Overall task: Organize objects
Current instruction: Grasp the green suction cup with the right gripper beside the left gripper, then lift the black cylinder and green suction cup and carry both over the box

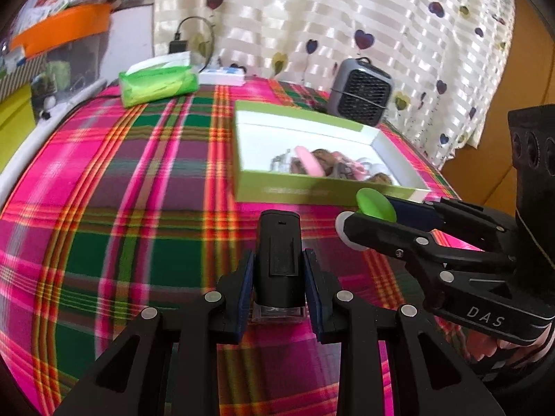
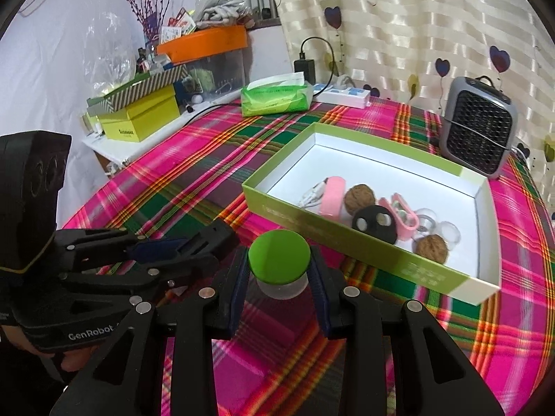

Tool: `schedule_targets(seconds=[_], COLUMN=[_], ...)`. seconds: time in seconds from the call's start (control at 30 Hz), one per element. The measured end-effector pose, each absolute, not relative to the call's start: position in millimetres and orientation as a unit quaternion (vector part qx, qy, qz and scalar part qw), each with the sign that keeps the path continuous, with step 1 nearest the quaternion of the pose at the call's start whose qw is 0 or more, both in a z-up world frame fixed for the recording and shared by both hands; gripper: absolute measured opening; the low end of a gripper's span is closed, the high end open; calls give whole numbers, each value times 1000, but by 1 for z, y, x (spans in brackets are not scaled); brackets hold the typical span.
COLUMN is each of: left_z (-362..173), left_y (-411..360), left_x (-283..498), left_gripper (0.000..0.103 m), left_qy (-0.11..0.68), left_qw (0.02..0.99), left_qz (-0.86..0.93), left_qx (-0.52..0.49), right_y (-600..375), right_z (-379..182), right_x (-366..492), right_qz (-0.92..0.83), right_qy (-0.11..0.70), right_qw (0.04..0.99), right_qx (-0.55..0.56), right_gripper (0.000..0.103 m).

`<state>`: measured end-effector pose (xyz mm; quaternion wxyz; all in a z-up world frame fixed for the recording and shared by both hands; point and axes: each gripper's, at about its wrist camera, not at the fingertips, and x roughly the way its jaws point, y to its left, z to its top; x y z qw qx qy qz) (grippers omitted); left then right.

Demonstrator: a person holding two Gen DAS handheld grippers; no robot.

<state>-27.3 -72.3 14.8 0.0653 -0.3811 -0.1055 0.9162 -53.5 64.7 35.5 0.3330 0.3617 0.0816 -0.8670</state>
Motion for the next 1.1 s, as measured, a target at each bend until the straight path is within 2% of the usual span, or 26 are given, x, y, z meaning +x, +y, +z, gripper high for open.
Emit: schedule_targets(seconds=[1.1], left_z=[47], left_y=[-3], left_x=[-36], left_gripper=[26], left_qy=[-35], left_qw=[78], left_qz=[932], left_qx=[-353], right_y=[135], right_z=[54], right_x=[-48], right_qz=[-892], right_qy=[33], right_qw=[315], right_qx=[324], right_gripper=[35])
